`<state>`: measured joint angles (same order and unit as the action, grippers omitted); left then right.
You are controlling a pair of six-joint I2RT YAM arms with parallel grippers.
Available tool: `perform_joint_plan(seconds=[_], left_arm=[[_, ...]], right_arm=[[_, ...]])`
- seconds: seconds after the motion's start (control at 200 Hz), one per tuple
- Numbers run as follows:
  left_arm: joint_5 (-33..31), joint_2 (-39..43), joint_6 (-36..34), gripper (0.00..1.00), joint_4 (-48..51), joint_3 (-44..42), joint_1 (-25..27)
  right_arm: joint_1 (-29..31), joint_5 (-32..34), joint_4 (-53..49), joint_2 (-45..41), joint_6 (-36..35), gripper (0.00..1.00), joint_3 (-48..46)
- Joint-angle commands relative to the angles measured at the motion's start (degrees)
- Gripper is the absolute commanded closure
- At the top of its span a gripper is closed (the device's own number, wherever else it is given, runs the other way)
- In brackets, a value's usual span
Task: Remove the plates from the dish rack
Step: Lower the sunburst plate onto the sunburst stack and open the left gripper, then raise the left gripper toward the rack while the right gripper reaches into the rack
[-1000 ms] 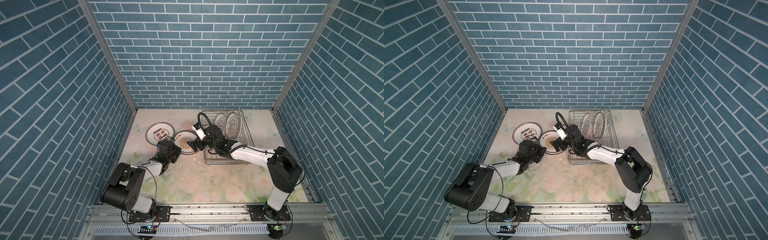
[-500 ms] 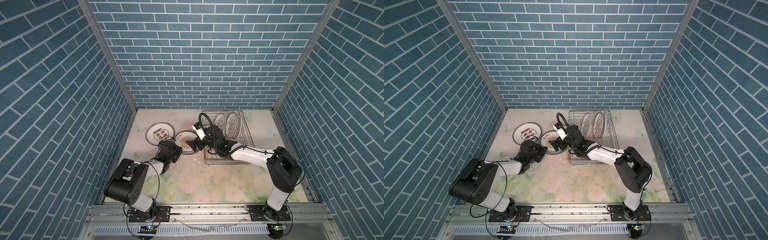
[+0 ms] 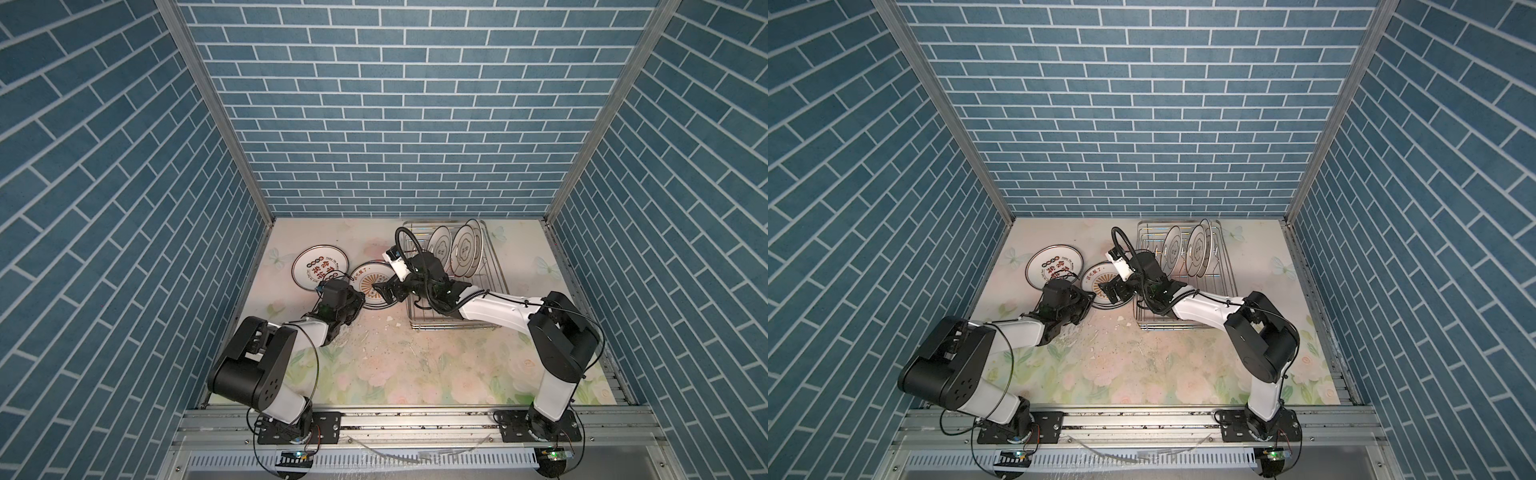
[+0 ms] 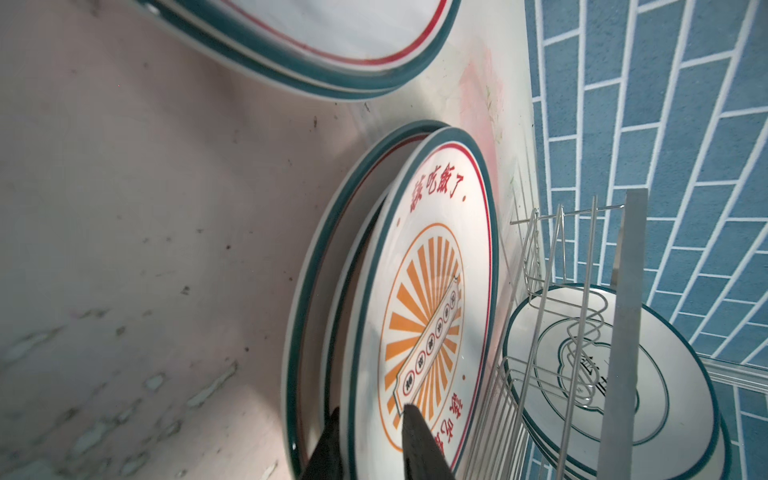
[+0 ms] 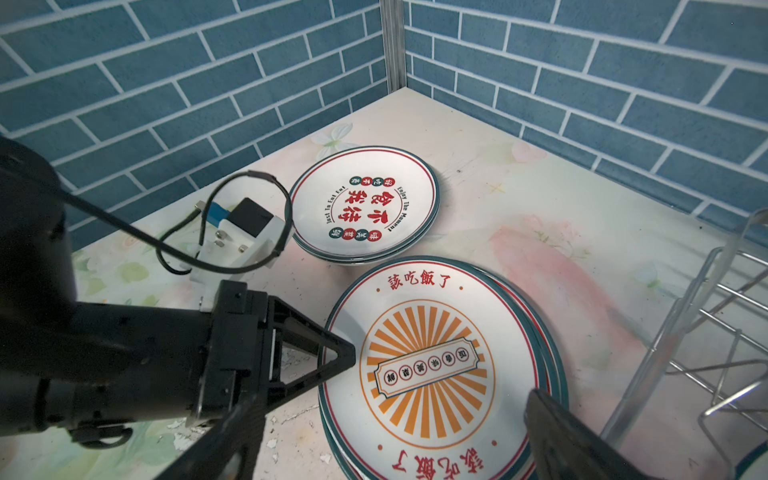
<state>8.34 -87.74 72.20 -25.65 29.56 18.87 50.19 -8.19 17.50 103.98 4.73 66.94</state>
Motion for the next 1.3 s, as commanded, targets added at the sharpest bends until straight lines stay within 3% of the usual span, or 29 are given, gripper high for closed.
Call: perform_joint_plan(seconds=[0.0, 0.59, 0.7, 0.76, 0.911, 0.996, 1.086, 1.211, 1.296], left_arm=[[-2.2, 1.4, -1.9, 0.66, 5.4, 1.5, 0.7], [-8.5, 5.1, -4.1, 0.65, 12.6, 3.3, 1.6], [-12.0, 8.2, -4.6, 0.63, 14.4, 2.8, 2.1], [-14.2, 10.6, -4.8, 0.47, 15.4, 2.2, 2.6], [-20.1, 17.7, -7.0, 0.22, 17.5, 0.7, 4.1], [-21.3, 21.0, -8.7, 0.14, 16.5, -0.3, 4.9], [-20.2, 23.9, -16.2, 0.01, 9.4, -2.9, 6.6], [-17.7, 27.4, -24.8, 0.00, -3.3, -7.1, 10.3], [-13.3, 27.9, -32.4, 0.00, -6.8, -5.2, 12.9]], right_arm=[[-0.1, 0.0, -1.3, 0.9, 1.2, 0.02, 2.0], [-0.1, 1.9, 0.6, -1.2, 1.3, 0.02, -0.7], [-0.1, 2.8, 1.5, -2.1, 1.8, 0.02, -1.7], [-0.2, 2.8, 2.8, -2.9, 2.2, 0.01, -2.7], [-0.6, 5.6, 6.6, -5.7, 3.3, 0.02, -6.1], [-1.1, 6.5, 8.6, -7.5, 4.2, 0.01, -8.1], [-1.9, 7.7, 11.1, -9.6, 5.8, 0.02, -10.5], [-3.8, 7.6, 15.0, -12.9, 8.7, 0.01, -14.5], [-5.2, 8.0, 14.7, -15.6, 10.1, 0.01, -15.9]])
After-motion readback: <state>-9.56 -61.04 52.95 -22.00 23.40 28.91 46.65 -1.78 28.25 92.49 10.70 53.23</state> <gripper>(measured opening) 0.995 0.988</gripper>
